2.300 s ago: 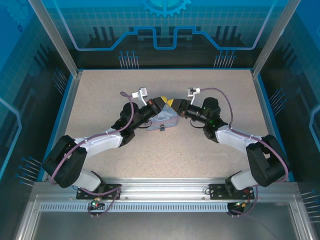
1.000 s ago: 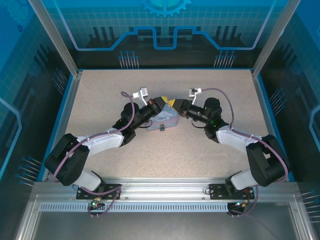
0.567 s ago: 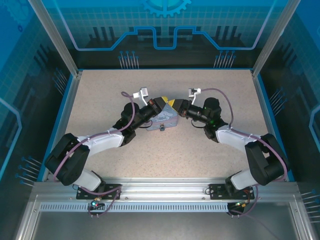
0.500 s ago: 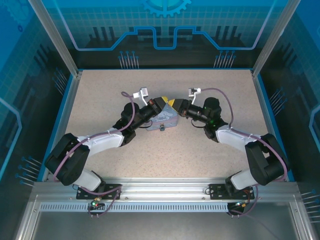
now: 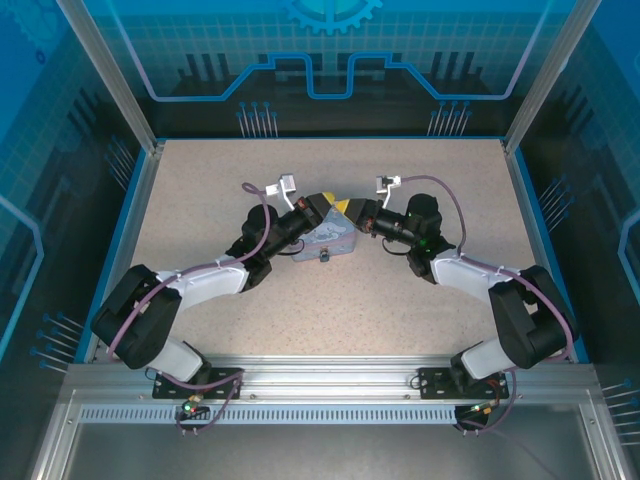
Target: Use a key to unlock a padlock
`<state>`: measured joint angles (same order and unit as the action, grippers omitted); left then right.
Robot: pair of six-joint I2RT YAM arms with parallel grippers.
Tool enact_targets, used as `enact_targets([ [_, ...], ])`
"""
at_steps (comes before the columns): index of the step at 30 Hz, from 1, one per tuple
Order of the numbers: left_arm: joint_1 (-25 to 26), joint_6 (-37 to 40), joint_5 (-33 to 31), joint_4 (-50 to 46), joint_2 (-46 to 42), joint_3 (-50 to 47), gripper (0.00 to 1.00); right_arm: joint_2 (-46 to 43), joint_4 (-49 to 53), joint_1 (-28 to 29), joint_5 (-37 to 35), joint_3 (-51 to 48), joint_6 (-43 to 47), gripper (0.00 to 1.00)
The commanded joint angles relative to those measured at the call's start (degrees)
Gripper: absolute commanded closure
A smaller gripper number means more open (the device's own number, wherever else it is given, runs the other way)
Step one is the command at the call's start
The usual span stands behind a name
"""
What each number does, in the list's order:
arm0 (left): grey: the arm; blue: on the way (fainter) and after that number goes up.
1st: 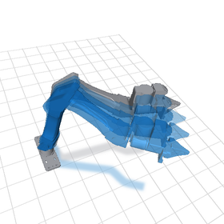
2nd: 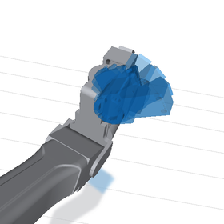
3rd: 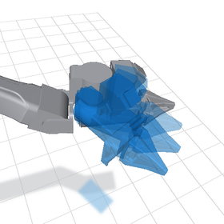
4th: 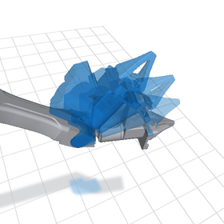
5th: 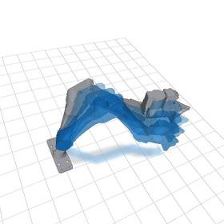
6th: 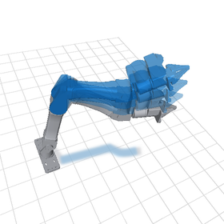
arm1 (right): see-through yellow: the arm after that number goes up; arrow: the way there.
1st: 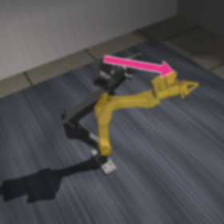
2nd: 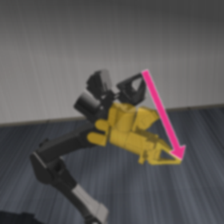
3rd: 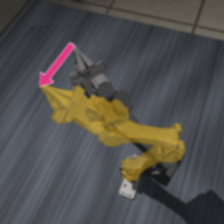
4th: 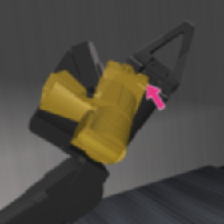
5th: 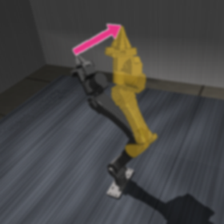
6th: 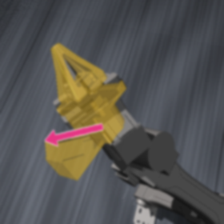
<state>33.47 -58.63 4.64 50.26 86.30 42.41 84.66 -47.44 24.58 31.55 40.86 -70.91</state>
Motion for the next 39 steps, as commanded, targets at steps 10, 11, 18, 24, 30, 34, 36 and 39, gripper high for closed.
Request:
enact_targets([
  [10, -0.11, -0.66, 2.80, 0.09, 1.17, 1.62, 1.00, -0.11, -2.04, -1.05, 1.58, 1.54, 0.11, 0.88],
  [11, -0.08, -0.68, 2.91, 0.02, 1.23, 1.58, 1.00, -0.11, -2.04, -1.05, 1.54, 1.59, 0.08, 0.86],
  [18, -0.03, -0.96, 3.70, -0.13, 1.68, 1.78, 1.00, -0.11, -1.89, -1.20, 1.76, 1.90, -0.01, 0.96],
  [24, -0.12, -1.09, 4.06, -1.39, 1.59, 2.04, 1.00, -0.35, -2.72, -1.29, 2.25, 0.50, 0.33, 1.00],
  [30, -0.86, -0.87, 2.69, -4.72, -0.27, 2.54, 0.50, -2.84, -2.30, -1.62, 1.65, -4.01, 2.36, 1.00],
  [34, -1.14, -0.33, 1.95, -6.65, -1.64, 2.32, 0.37, -3.69, -2.64, -1.90, 1.43, -5.86, 2.36, 1.00],
  [36, -1.15, -0.69, 1.99, -6.77, -1.83, 2.06, 0.36, -3.80, -2.60, -1.99, 1.09, -6.14, 2.15, 1.00],
  [39, -1.17, -1.67, 1.86, -5.71, -1.33, 1.29, 0.39, -3.89, -3.15, -1.90, 0.39, -6.36, 1.21, 1.00],
])
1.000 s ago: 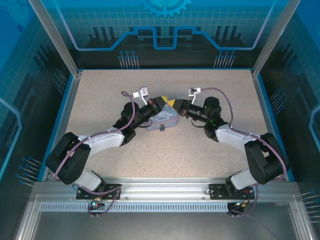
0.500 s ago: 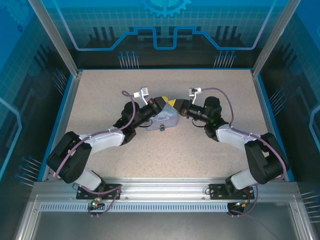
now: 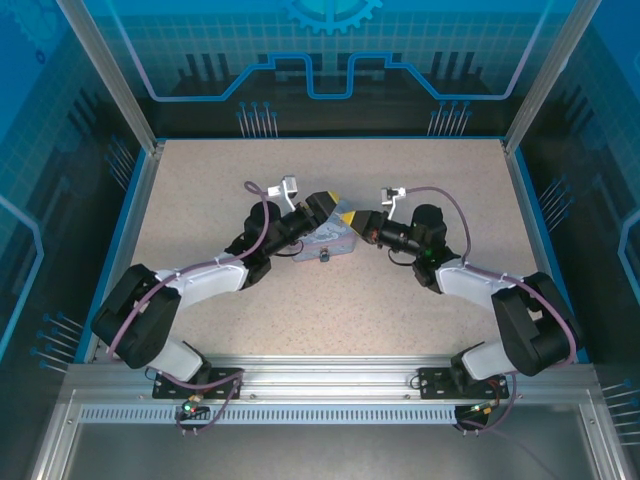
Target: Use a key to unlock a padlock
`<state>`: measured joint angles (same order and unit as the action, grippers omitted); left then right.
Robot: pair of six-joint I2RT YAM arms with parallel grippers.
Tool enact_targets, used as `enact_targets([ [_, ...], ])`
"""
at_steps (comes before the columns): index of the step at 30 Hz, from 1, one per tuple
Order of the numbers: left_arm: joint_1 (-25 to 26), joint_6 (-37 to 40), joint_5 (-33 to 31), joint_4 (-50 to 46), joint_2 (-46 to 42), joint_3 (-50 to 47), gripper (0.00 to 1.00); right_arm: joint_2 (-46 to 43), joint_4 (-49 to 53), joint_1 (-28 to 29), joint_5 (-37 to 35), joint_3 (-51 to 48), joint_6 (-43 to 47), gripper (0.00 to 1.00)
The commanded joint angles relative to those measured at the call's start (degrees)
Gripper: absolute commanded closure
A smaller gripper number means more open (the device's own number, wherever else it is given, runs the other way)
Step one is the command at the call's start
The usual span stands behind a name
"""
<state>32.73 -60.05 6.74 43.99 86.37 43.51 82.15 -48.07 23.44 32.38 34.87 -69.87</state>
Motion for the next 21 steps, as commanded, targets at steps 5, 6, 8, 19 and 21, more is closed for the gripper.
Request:
enact_targets([
  [5, -0.19, -2.48, -0.48, 3.47, 0.45, -0.08, 0.45, -1.40, -3.15, -0.20, -3.04, -0.64, -1.55, 1.00],
  [6, -0.21, -3.06, -0.62, 4.17, 0.91, 0.04, 0.46, -1.38, -3.25, 0.00, -3.75, -0.68, -1.83, 1.00],
  [8, 0.01, -3.80, -0.75, 5.08, 1.70, 0.31, 0.48, -1.38, -3.55, 0.56, -5.13, -0.91, -2.65, 1.00],
  [19, 1.09, -5.29, -1.70, 6.73, 3.83, 1.21, 0.55, -1.20, -5.98, 1.96, -11.13, -3.32, -6.04, 1.00],
  [21, 1.11, -5.39, -1.97, 6.99, 4.01, 1.18, 0.55, -1.29, -6.11, 2.03, -11.73, -3.66, -6.32, 1.00],
])
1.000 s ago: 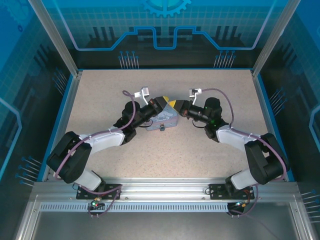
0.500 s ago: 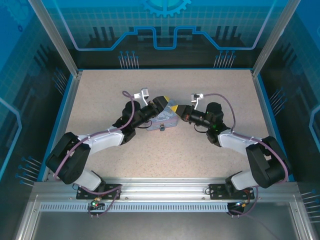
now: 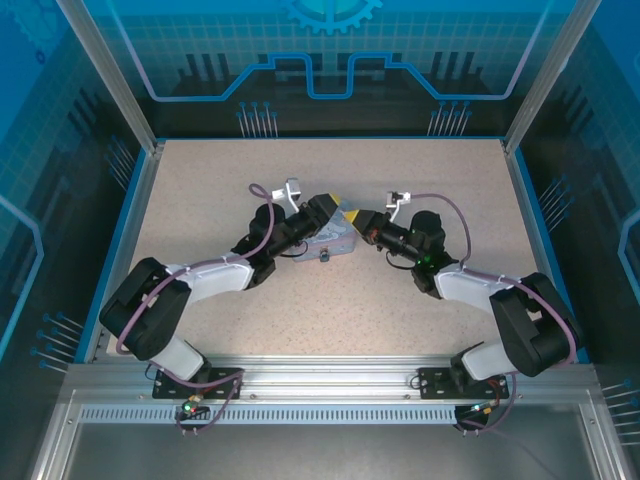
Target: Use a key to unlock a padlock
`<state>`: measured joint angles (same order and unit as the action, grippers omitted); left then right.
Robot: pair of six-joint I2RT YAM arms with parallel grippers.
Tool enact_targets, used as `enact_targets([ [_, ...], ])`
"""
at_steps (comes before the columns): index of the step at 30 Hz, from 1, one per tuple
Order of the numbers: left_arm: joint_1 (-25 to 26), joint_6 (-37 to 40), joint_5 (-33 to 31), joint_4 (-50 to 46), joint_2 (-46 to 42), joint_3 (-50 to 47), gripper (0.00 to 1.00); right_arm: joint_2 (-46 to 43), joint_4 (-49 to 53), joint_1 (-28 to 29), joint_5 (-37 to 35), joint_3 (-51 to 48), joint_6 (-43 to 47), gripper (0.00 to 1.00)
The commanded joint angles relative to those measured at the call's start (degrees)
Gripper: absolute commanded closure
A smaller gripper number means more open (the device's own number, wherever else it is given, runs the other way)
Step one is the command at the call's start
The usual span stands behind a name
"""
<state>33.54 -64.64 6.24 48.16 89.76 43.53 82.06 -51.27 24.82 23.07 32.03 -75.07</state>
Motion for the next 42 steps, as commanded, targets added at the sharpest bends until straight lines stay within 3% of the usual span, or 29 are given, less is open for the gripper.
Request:
enact_targets([
  [1, 0.31, -0.85, -1.57, 2.82, 0.72, 1.20, 0.56, -1.19, -3.09, 0.74, -2.62, -0.92, -1.19, 1.00],
  [20, 1.12, -0.99, -2.33, 2.95, 1.04, -0.09, 0.57, -1.88, -3.58, 1.36, -4.02, -1.63, -1.34, 1.00],
  [35, 1.89, -1.66, -2.48, 4.30, 3.57, 2.12, 0.72, -0.61, -3.39, 2.89, -3.75, -0.48, -1.19, 1.00],
  [39, 1.96, -1.71, -2.22, 4.57, 3.94, 2.57, 0.79, -0.17, -3.24, 3.39, -3.84, -0.30, -1.19, 1.00],
  [42, 1.91, -1.81, -1.89, 4.92, 4.20, 2.63, 0.91, 0.11, -3.26, 3.61, -3.78, -0.04, -1.18, 1.00],
])
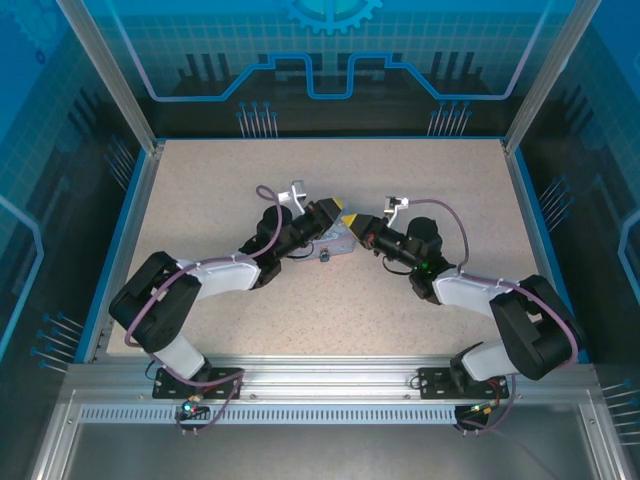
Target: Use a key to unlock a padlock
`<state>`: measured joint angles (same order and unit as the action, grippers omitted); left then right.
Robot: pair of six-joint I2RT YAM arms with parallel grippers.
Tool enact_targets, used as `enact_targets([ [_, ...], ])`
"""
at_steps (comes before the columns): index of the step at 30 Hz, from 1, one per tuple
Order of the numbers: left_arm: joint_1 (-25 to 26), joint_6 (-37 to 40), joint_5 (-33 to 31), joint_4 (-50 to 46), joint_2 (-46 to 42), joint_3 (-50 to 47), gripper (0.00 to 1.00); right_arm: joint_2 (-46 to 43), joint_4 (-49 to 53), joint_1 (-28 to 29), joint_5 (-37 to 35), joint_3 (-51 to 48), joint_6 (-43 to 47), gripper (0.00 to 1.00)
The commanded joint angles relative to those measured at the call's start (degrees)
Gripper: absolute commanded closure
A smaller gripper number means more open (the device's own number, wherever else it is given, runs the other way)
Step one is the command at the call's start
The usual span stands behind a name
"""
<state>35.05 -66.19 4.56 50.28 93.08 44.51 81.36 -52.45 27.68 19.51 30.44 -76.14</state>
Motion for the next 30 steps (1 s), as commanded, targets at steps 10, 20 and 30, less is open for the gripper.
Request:
enact_targets([
  [10, 0.43, 0.12, 0.73, 2.91, 0.33, 0.93, 1.00, -0.62, -0.05, -0.21, -0.75, 1.36, 0.47, 0.64],
  [20, 0.45, 0.00, 3.20, 1.71, 0.83, 2.29, 1.00, -1.45, 0.59, -2.41, 1.63, 1.25, 2.02, 0.67],
  [30, 0.42, -0.69, 4.39, 1.16, 1.87, 3.34, 1.00, 0.37, -0.86, -2.73, 4.83, 2.95, 2.77, 0.71],
])
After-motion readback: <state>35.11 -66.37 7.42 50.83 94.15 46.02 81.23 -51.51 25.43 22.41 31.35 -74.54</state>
